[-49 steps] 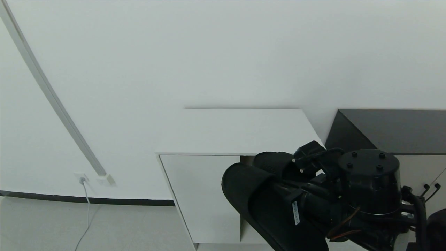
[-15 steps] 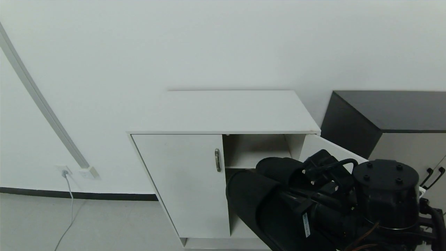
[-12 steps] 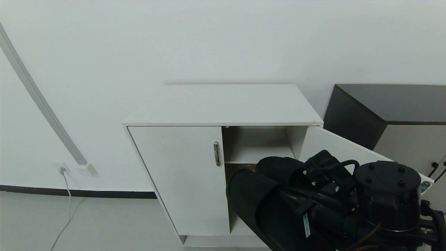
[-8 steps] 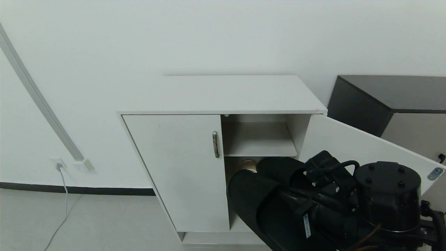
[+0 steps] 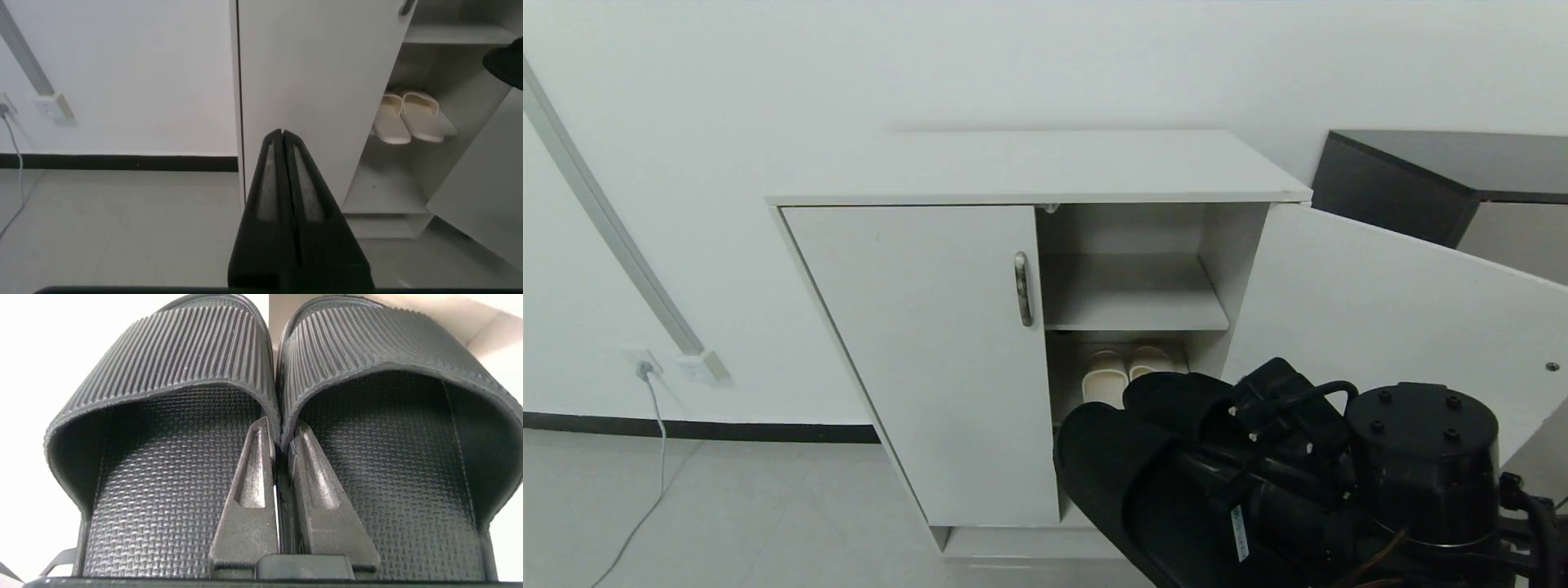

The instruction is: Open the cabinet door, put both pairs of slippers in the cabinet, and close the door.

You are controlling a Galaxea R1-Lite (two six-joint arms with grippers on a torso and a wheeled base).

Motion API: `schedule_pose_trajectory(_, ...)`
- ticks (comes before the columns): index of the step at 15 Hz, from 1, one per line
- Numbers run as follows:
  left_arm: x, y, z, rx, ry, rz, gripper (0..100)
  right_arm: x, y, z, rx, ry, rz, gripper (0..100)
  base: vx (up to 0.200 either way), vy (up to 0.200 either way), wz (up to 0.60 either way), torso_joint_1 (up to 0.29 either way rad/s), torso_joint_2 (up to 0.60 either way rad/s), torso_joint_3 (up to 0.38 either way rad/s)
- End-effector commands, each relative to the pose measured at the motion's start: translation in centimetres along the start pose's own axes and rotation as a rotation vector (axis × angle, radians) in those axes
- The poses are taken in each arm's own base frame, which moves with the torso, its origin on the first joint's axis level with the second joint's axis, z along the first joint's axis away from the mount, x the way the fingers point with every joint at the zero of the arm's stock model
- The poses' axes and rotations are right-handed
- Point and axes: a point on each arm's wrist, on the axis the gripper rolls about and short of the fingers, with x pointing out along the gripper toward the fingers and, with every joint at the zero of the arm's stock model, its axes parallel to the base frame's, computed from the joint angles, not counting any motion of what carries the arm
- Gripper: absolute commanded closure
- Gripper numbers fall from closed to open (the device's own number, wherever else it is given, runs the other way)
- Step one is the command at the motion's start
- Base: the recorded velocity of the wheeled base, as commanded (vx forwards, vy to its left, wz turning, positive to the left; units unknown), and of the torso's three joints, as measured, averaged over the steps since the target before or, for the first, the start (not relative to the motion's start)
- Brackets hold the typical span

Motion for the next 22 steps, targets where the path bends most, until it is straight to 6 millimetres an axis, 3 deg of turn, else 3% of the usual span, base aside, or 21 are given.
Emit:
schedule_pose_trajectory(1, 0.0, 0.0, 0.0, 0.000, 0.001, 0.001, 100, 0.1, 0.0, -0.1, -0.001, 0.003, 0.000, 100, 0.000, 0.000, 0.00, -0.110, 0.47, 0.344)
schedule_pose_trajectory(9, 0.0, 0.0, 0.0, 0.000, 0.001, 0.001, 100, 0.1, 0.0, -0.1, -0.001, 0.003, 0.000, 100, 0.000, 0.000, 0.00, -0.060, 0.43, 0.375)
schedule_pose_trajectory(17, 0.0, 0.0, 0.0, 0.004, 0.002, -0.014, 100, 0.2, 0.1, 0.2, -0.004, -0.025, -0.009, 100, 0.000, 0.000, 0.00, -0.001, 0.04, 0.039)
schedule_pose_trajectory(19, 0.0, 0.0, 0.0, 0.006, 0.002, -0.014, 100, 1.9, 1.4, 3.3, 0.044, -0.150, -0.157, 100, 0.000, 0.000, 0.00, 0.000, 0.00, 0.000)
schedule_pose_trajectory(22, 0.0, 0.0, 0.0, 0.007, 0.002, -0.016, 100, 4.3, 2.3, 7.5, 0.136, -0.104, -0.342, 100, 0.000, 0.000, 0.00, 0.000, 0.00, 0.000)
